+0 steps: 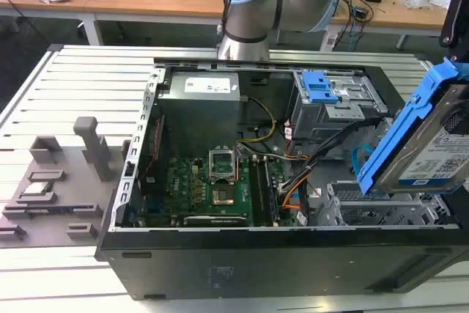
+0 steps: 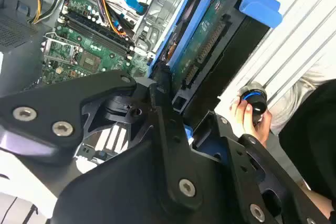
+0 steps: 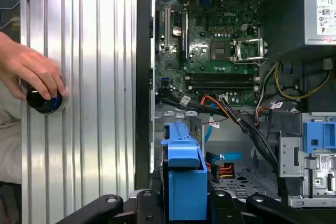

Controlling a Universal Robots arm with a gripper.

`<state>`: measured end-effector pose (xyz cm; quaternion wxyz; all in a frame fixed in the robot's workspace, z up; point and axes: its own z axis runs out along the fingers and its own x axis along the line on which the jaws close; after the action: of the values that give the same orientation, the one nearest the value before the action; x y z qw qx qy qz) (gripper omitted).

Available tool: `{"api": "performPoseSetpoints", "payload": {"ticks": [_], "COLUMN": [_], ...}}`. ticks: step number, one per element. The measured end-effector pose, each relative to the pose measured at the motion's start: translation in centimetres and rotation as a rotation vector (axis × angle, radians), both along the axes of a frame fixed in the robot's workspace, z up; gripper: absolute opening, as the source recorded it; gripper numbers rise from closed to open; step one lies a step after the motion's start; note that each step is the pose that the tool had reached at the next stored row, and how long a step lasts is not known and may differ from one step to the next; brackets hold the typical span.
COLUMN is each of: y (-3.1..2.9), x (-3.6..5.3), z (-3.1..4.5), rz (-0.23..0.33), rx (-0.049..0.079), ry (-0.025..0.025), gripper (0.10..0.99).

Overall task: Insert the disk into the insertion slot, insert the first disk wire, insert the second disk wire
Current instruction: 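Insert the disk into the insertion slot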

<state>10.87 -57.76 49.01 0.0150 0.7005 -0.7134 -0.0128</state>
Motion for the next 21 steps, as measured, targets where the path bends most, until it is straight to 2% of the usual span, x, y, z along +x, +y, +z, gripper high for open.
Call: {"api": "performPoseSetpoints", "payload": {"ticks": [1, 4, 7, 9, 14, 17, 21], "y": [0.03, 0.89, 1.79, 2.04, 2.14, 2.17, 2.17], "x": [0.00, 0.00, 0.00, 0.00, 0.00, 0.01, -0.01], "z": [-1.39, -2.55, -3.21, -3.62, -4.85, -5.30, -5.16], "rz": [0.000, 0.000, -0.001, -0.001, -0.001, -0.001, -0.003], "rx": [0.000, 0.000, 0.000, 0.001, 0.000, -0.001, 0.002], "ry": [0.0008, 0.0009, 0.0009, 0.0011, 0.0014, 0.0012, 0.0012], "gripper": [0.365, 0.365, 0.365, 0.365, 0.365, 0.365, 0.365]}}
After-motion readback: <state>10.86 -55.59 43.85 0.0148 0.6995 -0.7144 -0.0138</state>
